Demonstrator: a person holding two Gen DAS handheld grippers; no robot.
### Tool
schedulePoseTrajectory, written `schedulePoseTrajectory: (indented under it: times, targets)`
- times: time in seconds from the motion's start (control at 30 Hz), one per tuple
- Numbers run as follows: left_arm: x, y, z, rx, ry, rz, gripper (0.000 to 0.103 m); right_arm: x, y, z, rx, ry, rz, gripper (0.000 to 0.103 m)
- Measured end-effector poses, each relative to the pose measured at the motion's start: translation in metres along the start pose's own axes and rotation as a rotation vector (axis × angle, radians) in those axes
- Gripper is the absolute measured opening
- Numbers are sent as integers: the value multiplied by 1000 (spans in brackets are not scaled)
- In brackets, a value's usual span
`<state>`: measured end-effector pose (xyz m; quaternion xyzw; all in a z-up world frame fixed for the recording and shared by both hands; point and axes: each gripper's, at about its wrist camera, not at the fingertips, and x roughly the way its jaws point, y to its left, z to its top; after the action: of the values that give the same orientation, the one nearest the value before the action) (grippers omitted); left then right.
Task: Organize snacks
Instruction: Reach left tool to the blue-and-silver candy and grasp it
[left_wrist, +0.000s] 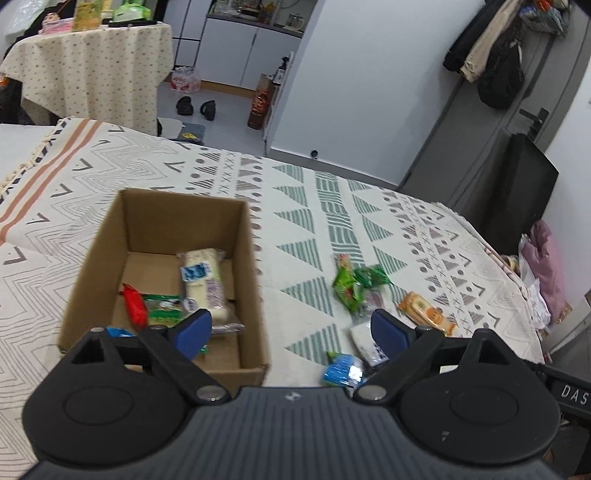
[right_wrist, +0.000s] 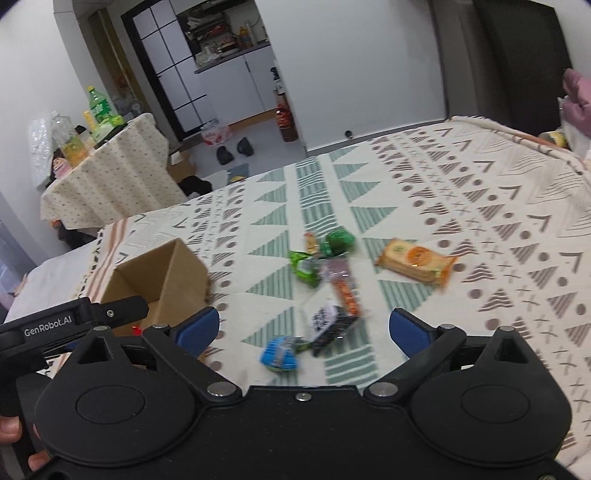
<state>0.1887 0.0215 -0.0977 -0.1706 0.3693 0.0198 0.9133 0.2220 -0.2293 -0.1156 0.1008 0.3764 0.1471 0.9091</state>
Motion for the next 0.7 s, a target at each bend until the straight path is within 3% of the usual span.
schedulePoseTrajectory:
  times: [0.53, 0.7]
  targets:
    - [27, -59, -15, 112, 70, -96, 93, -2, -62, -2, 54, 4, -56, 103]
    - [47, -64, -21, 122, 100, -97, 90, 11, -75, -2, 80, 33, -45, 91]
